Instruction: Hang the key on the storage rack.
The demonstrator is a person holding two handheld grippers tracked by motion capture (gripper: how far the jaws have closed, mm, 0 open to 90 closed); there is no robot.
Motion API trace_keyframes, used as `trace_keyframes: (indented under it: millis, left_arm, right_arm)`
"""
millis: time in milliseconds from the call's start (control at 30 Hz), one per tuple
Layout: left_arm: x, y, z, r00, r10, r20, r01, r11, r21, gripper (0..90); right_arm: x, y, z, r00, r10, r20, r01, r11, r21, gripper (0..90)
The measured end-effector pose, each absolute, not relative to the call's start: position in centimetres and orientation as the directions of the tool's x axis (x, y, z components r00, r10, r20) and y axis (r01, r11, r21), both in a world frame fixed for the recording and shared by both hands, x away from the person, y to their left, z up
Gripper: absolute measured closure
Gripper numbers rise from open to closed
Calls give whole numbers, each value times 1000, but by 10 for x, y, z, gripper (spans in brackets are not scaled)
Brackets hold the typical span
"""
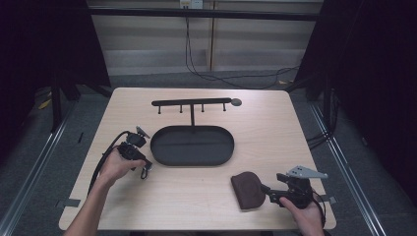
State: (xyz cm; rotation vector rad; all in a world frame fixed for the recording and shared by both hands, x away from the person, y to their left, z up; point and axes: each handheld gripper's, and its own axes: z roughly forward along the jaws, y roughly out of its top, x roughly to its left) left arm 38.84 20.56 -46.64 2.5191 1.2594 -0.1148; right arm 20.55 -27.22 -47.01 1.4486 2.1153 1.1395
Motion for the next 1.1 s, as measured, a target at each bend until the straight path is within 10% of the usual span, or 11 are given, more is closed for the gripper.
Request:
trace_keyframes:
  millis: [1100]
  left_arm:
    - [375,194,-434,664,726,-179,748,-645,157,893]
  right_arm:
    - [206,-272,-471,-429,890,153,625,171,762,218]
